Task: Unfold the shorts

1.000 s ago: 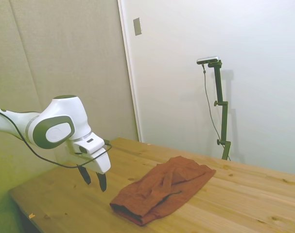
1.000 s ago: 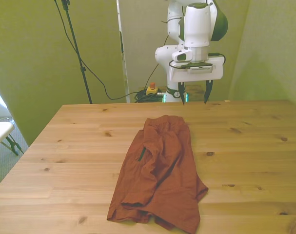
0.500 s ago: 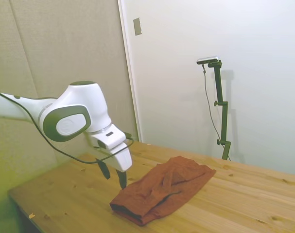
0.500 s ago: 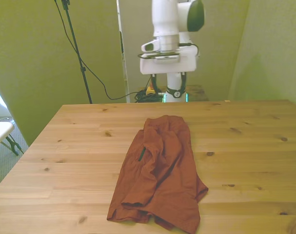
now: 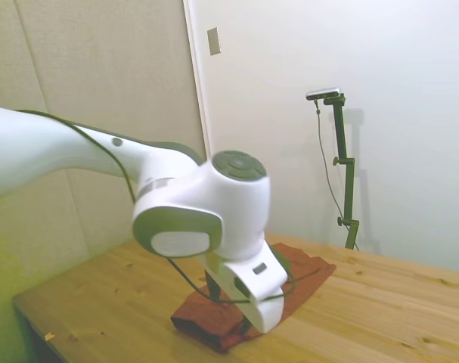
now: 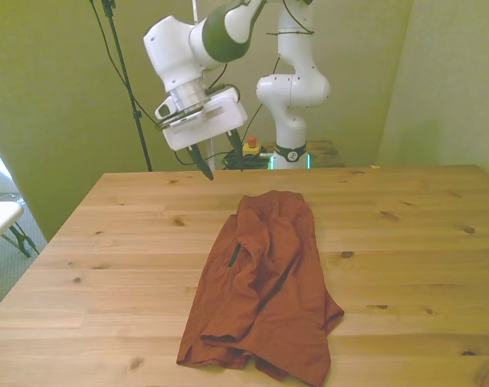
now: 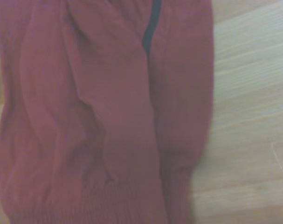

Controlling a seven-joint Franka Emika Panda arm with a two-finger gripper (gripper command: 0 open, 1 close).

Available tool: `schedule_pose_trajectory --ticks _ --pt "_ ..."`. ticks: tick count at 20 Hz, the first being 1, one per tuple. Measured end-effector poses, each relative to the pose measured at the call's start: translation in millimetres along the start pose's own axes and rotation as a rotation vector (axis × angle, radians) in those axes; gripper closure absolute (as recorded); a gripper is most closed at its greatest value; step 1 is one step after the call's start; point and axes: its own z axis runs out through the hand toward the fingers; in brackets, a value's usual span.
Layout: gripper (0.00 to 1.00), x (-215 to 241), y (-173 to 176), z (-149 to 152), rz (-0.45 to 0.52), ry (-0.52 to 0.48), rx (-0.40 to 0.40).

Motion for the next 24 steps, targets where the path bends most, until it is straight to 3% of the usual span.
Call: schedule_pose_trajectory --ticks 6,7,13,24 --pt "0.0 14 -8 44 -0.033 -0.145 0.047" --pt "1.0 12 -9 49 -0.041 -0.166 0.058" --pt "1.0 6 -13 70 -0.09 -0.26 0.11" --pt "1.0 10 -4 73 -0.105 -0.282 0.152"
